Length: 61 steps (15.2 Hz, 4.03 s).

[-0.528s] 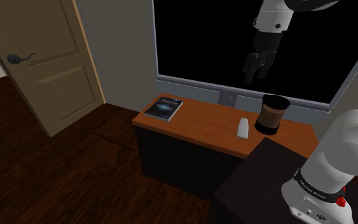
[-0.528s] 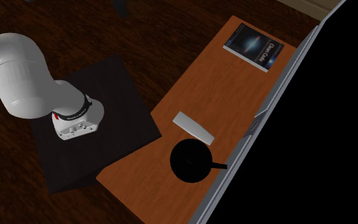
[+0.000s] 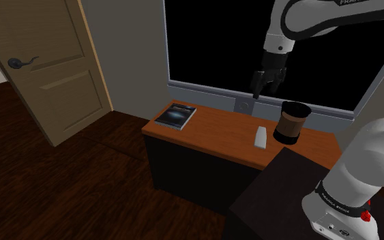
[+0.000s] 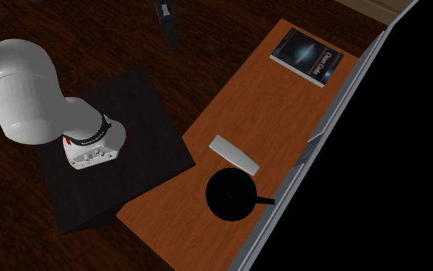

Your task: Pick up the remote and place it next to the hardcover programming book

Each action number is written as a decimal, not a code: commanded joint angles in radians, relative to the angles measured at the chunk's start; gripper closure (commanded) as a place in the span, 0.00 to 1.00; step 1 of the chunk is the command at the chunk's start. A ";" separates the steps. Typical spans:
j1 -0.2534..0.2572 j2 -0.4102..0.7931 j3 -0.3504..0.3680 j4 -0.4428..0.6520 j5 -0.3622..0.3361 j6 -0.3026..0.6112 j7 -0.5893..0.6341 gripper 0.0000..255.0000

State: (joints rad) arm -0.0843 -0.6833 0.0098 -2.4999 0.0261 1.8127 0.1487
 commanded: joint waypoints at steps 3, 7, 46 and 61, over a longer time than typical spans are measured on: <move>-0.046 0.086 -0.016 -0.049 -0.012 0.136 0.048 0.00; -0.091 0.193 -0.036 -0.074 -0.024 0.268 0.094 0.00; -0.396 1.210 -0.130 0.161 0.175 1.034 0.220 0.00; -0.392 1.195 -0.135 0.155 0.171 1.024 0.223 1.00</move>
State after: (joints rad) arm -0.4774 0.5187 -0.1223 -2.3430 0.1985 2.8418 0.3707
